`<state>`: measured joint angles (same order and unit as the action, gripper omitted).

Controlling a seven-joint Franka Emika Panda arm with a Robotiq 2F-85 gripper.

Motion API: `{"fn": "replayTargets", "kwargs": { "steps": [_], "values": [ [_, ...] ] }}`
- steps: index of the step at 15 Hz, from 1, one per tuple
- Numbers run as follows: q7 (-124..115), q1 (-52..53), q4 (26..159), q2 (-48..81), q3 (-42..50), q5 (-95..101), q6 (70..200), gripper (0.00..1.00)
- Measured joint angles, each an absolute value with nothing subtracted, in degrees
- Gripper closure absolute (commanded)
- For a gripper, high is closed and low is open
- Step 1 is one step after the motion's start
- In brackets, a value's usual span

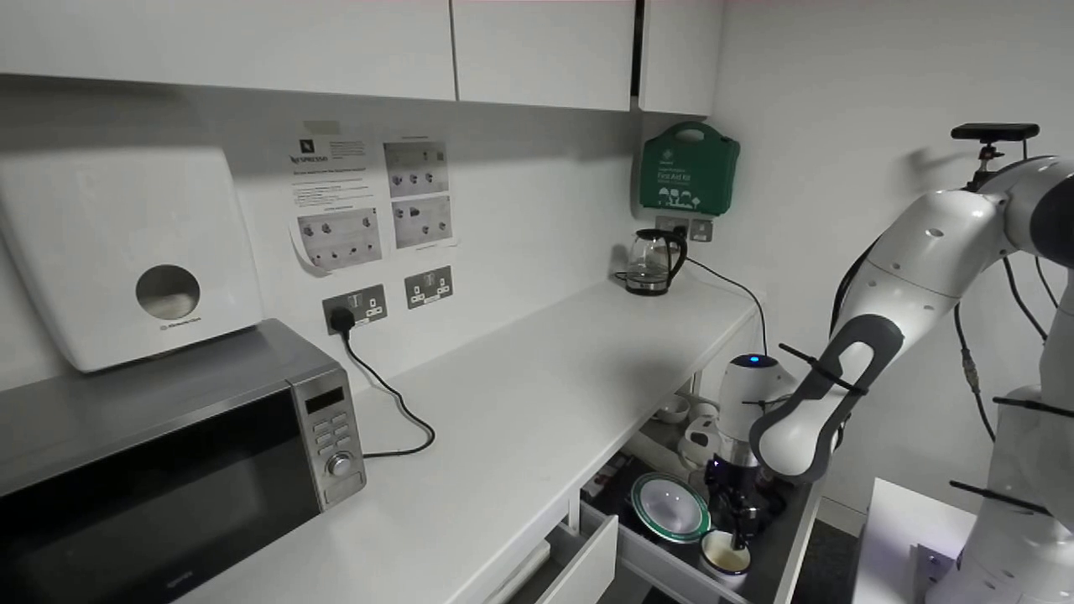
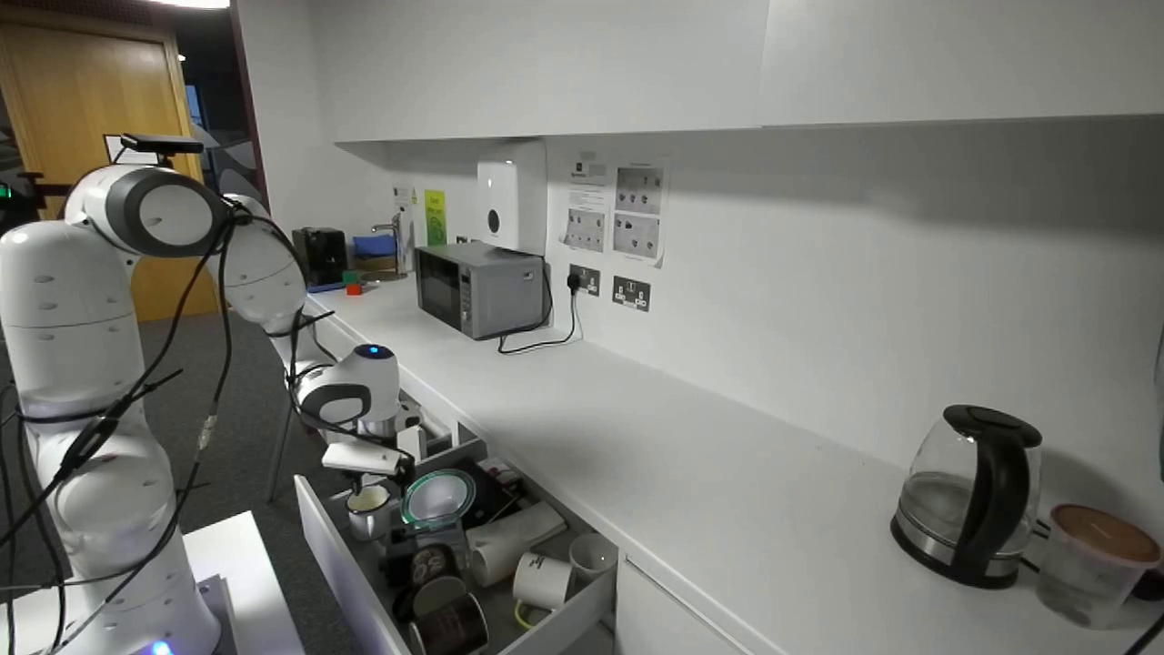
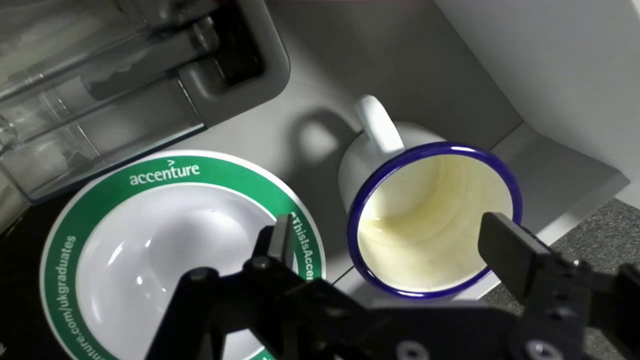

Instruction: Open the drawer on the right, take three mugs out of the drawer and place them on the countertop

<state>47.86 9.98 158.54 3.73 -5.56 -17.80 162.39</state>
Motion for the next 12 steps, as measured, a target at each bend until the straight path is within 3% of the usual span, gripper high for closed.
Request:
{"fn": "replayTargets", "kwargs": {
  "steps": [12],
  "values": [
    [48.7,2.7,152.8,11.2,-12.1,-17.9,162.9,0.0]
  ]
}}
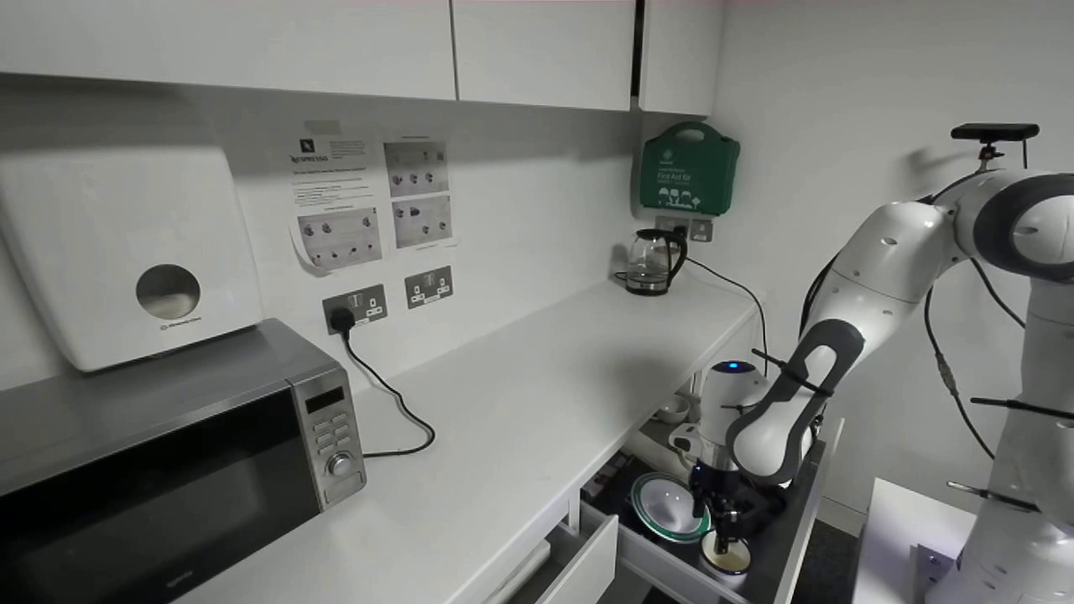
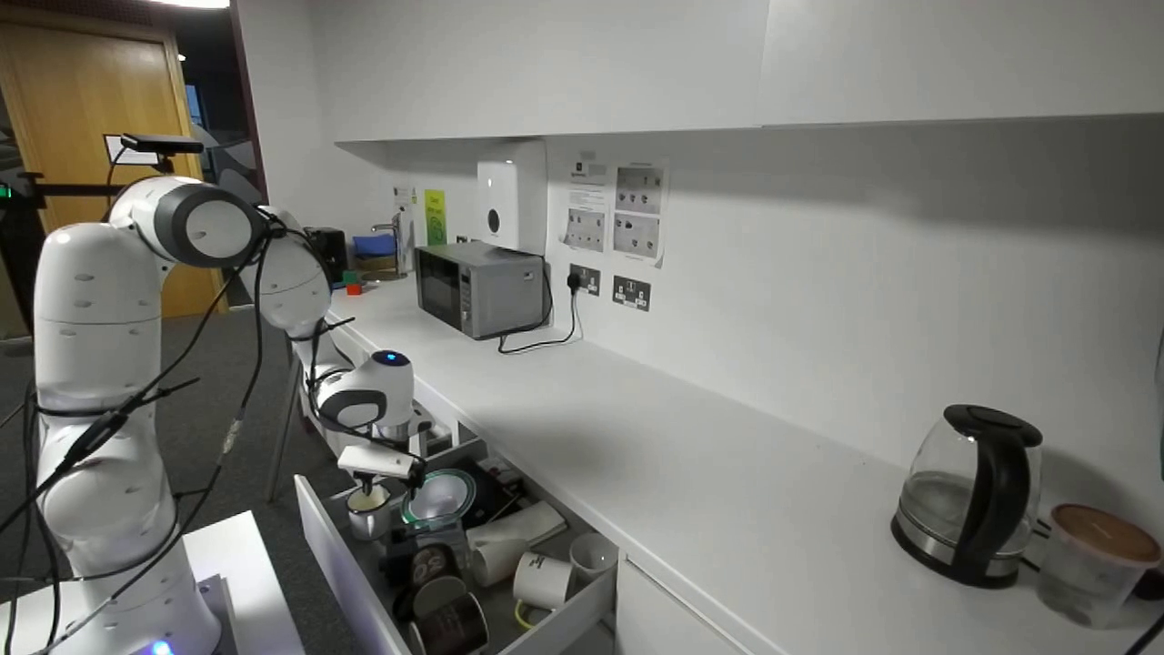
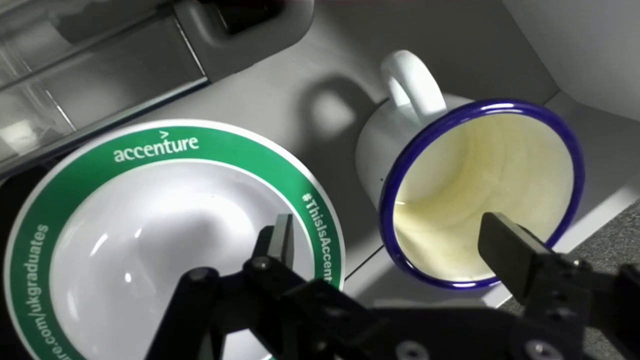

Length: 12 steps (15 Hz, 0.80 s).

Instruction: Open the drawer on the right, take three mugs out of the drawer and place them on the countertop

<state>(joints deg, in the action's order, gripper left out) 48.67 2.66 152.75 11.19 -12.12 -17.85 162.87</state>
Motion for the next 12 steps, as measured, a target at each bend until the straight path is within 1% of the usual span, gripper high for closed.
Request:
{"fn": "replayTargets", "kwargs": {
  "steps": [6,7,8,11,12],
  "values": [
    [48.9,-1.7,150.5,15.6,-14.0,-15.4,163.1,0.0],
    [48.9,-2.4,150.2,16.1,-14.2,-14.9,163.1,0.17],
    [48.9,-3.0,150.1,16.5,-14.4,-14.3,163.1,0.26],
    [48.9,-5.0,149.6,17.6,-15.5,-13.6,163.1,0.48],
    [48.9,-5.6,149.6,17.8,-16.0,-13.6,163.1,0.57]
  ]
}}
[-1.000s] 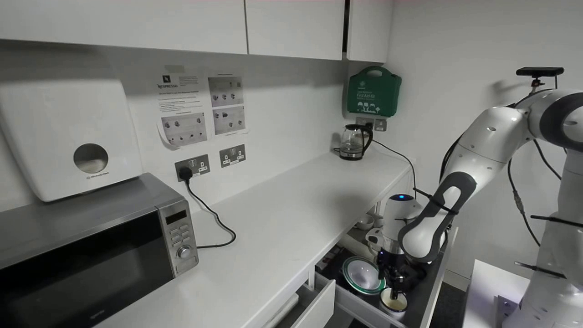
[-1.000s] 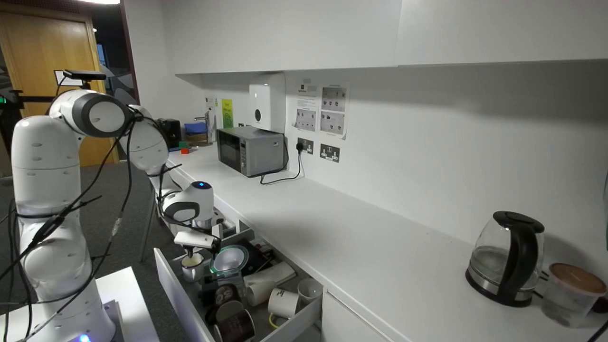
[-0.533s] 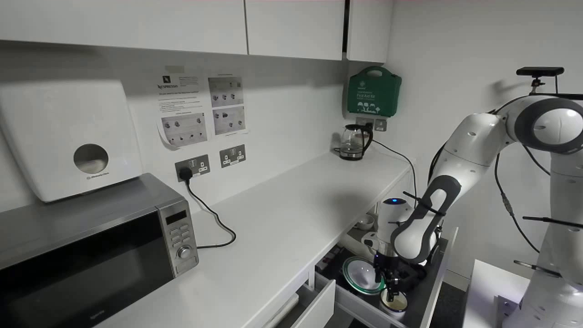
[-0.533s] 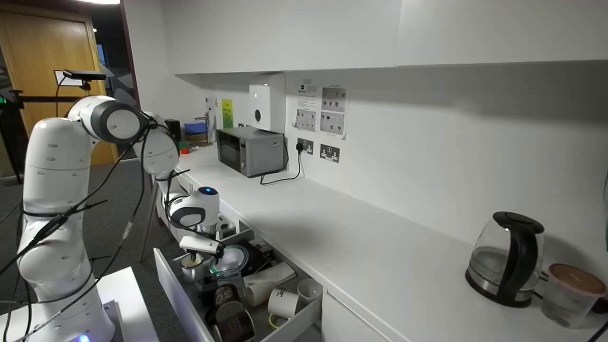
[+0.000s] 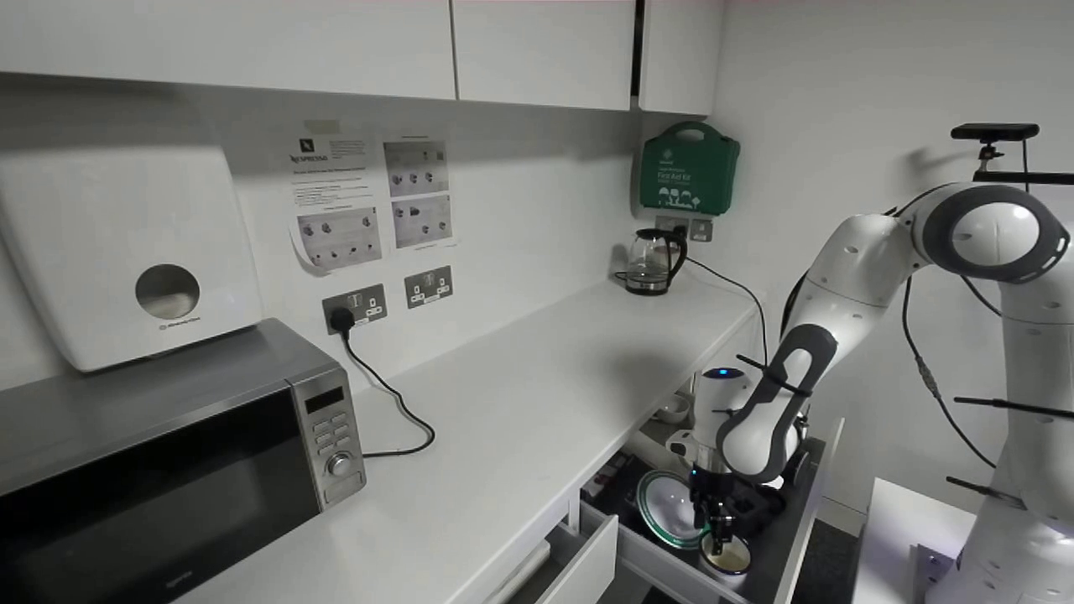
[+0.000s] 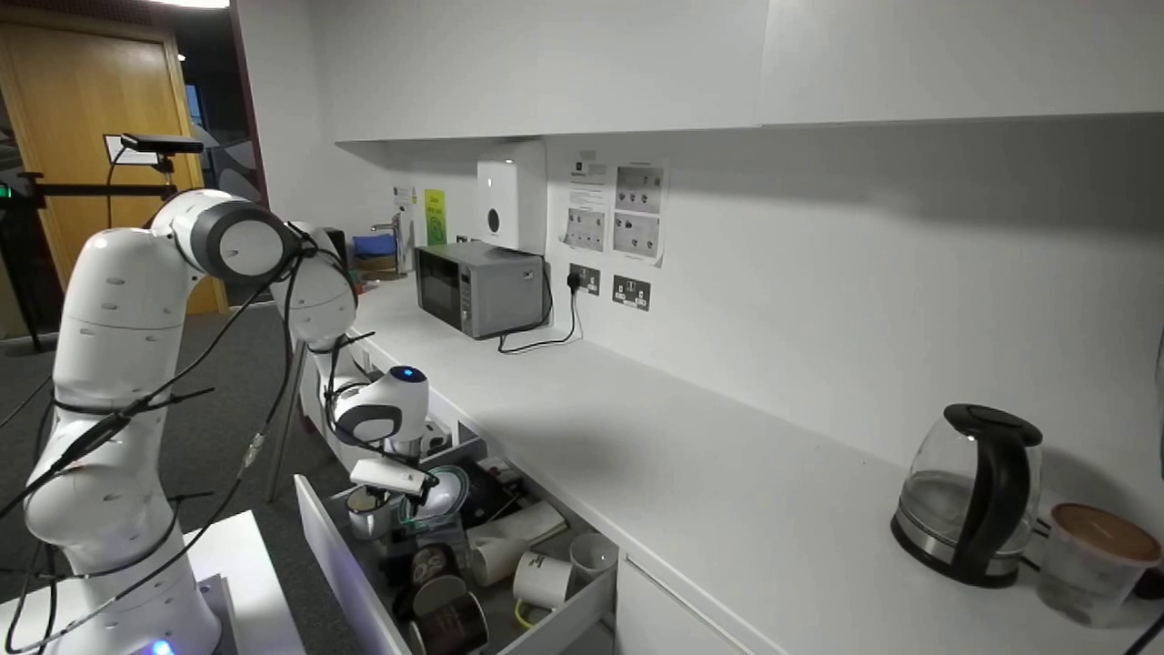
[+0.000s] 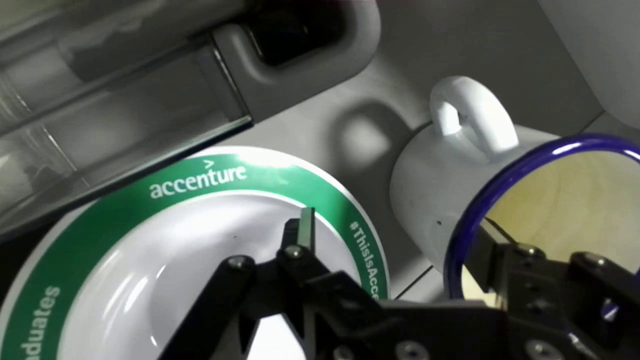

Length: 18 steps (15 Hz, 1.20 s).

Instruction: Open the drawer on the right, take three mugs out of the drawer and place them on the countertop

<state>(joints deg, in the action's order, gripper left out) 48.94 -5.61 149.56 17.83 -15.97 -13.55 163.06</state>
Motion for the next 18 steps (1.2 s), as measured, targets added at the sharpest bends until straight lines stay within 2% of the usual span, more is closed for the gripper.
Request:
{"fn": "replayTargets", "kwargs": {
  "steps": [6,14,18],
  "values": [
    [48.9,-8.1,149.3,19.3,-17.6,-12.8,163.1,0.99],
    [48.9,-9.4,150.6,18.7,-18.7,-11.8,162.9,0.99],
    [49.4,-12.8,155.4,13.5,-21.9,-14.2,162.9,0.99]
  ]
}}
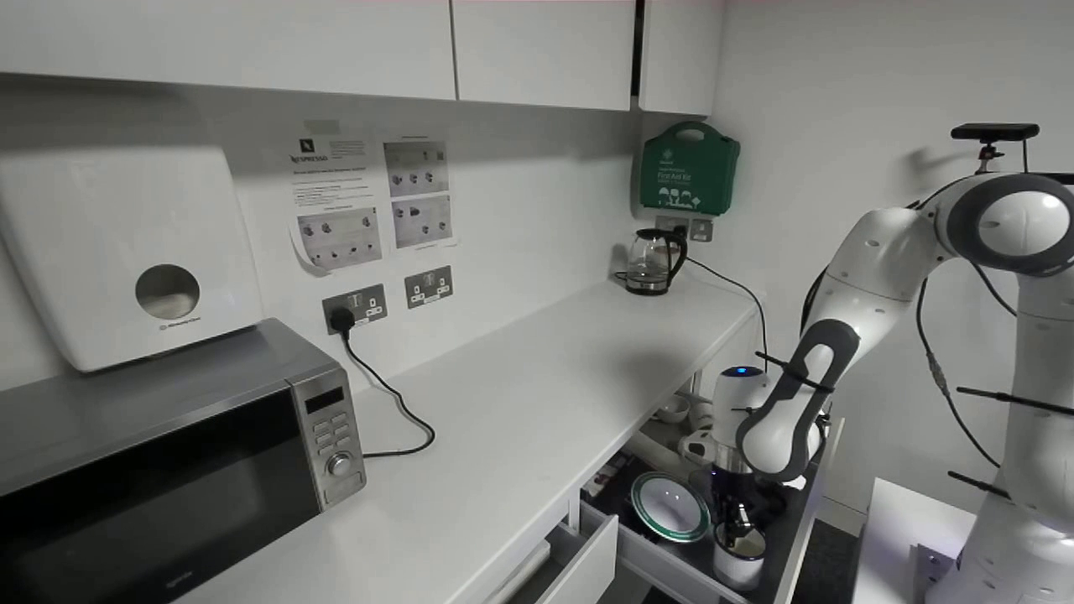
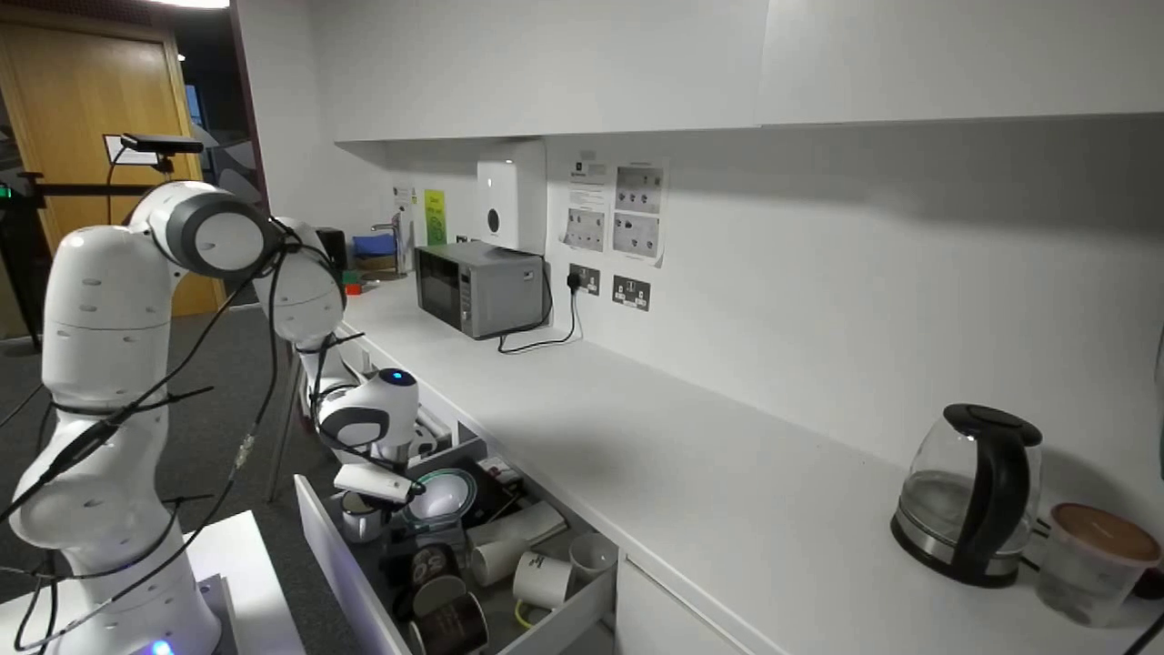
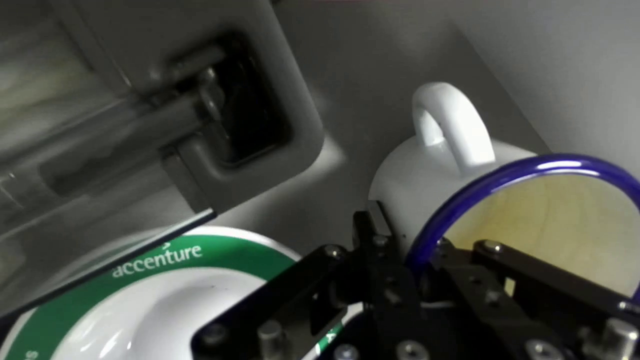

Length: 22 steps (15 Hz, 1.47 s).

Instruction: Open the drawer on the right, take three mugs out of the drawer and place them on the countertop

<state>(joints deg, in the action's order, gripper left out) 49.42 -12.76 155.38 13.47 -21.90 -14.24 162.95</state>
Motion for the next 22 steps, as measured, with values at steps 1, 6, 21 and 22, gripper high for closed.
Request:
{"fn": "replayTargets", "kwargs": {
  "steps": [1,6,21,22],
  "values": [
    [50.3,-13.4,157.0,11.2,-22.6,-15.9,162.9,0.99],
    [52.2,-10.3,159.1,2.3,-19.5,-20.2,157.4,0.99],
    [34.3,5.1,158.8,-15.8,-5.4,-25.3,144.9,0.99],
    [31.9,5.5,158.8,-17.1,-5.1,-25.0,144.6,0.99]
  ]
}}
